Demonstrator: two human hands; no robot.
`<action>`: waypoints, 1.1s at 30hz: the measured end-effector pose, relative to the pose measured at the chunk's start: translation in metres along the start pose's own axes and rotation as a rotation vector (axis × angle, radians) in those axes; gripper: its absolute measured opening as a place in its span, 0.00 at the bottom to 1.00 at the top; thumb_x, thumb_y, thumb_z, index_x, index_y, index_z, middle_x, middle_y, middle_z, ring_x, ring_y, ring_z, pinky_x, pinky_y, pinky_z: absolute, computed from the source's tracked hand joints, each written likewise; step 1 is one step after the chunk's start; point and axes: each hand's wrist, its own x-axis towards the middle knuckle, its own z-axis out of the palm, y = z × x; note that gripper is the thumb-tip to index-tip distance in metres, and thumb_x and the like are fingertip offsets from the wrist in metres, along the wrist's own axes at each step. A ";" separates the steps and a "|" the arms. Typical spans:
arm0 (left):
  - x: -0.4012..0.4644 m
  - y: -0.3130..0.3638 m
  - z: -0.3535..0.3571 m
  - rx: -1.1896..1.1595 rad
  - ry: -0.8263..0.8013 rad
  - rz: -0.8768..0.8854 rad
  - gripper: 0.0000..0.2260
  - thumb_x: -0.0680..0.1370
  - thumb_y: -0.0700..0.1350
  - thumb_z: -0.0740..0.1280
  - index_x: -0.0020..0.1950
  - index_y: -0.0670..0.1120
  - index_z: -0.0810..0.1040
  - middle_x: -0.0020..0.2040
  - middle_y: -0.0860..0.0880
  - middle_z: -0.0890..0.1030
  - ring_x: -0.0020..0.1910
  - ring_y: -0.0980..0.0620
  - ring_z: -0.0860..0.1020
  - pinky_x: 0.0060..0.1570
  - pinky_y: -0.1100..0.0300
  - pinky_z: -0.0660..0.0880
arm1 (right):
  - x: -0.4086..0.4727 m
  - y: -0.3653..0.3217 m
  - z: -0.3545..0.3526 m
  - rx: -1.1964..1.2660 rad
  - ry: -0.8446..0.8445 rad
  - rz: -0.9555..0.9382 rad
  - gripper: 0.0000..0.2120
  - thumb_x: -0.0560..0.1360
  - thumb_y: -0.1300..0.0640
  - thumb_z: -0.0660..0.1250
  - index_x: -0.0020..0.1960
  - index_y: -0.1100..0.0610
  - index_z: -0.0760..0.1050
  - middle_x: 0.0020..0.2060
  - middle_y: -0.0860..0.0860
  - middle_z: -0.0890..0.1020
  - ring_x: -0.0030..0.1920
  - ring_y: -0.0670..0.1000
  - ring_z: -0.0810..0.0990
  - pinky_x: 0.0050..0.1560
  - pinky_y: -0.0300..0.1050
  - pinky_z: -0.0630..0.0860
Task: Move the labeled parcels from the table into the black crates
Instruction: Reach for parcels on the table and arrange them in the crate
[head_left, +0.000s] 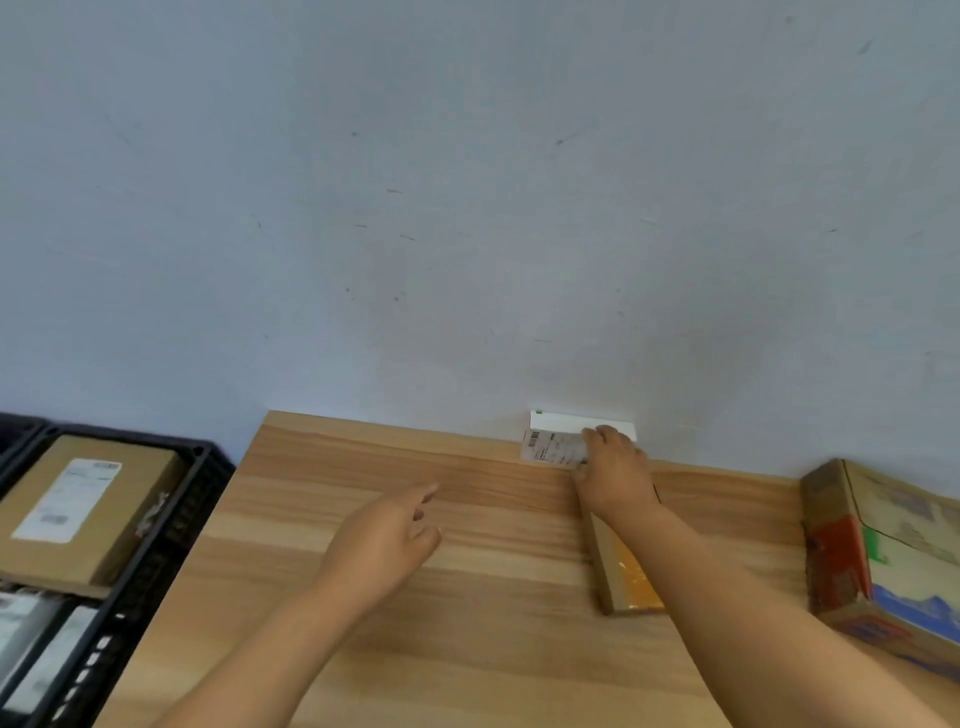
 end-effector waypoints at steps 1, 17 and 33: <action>-0.001 -0.002 0.004 0.000 -0.006 -0.009 0.23 0.77 0.49 0.64 0.71 0.54 0.67 0.64 0.57 0.75 0.58 0.60 0.75 0.58 0.60 0.73 | 0.005 0.001 0.003 -0.007 0.004 -0.012 0.26 0.77 0.56 0.59 0.73 0.57 0.59 0.70 0.54 0.65 0.69 0.54 0.64 0.68 0.48 0.61; -0.037 -0.001 0.014 0.020 -0.007 -0.031 0.20 0.78 0.49 0.63 0.70 0.55 0.68 0.65 0.59 0.73 0.59 0.63 0.74 0.57 0.66 0.70 | -0.013 0.010 0.015 -0.225 0.237 -0.171 0.19 0.39 0.74 0.72 0.26 0.59 0.73 0.22 0.53 0.73 0.26 0.56 0.72 0.28 0.43 0.62; -0.075 0.008 -0.051 -0.044 0.120 0.010 0.20 0.78 0.48 0.63 0.71 0.54 0.68 0.65 0.55 0.74 0.60 0.59 0.74 0.55 0.64 0.71 | -0.096 -0.089 -0.062 0.625 0.097 0.047 0.07 0.76 0.57 0.64 0.53 0.53 0.77 0.45 0.48 0.82 0.46 0.52 0.80 0.43 0.46 0.77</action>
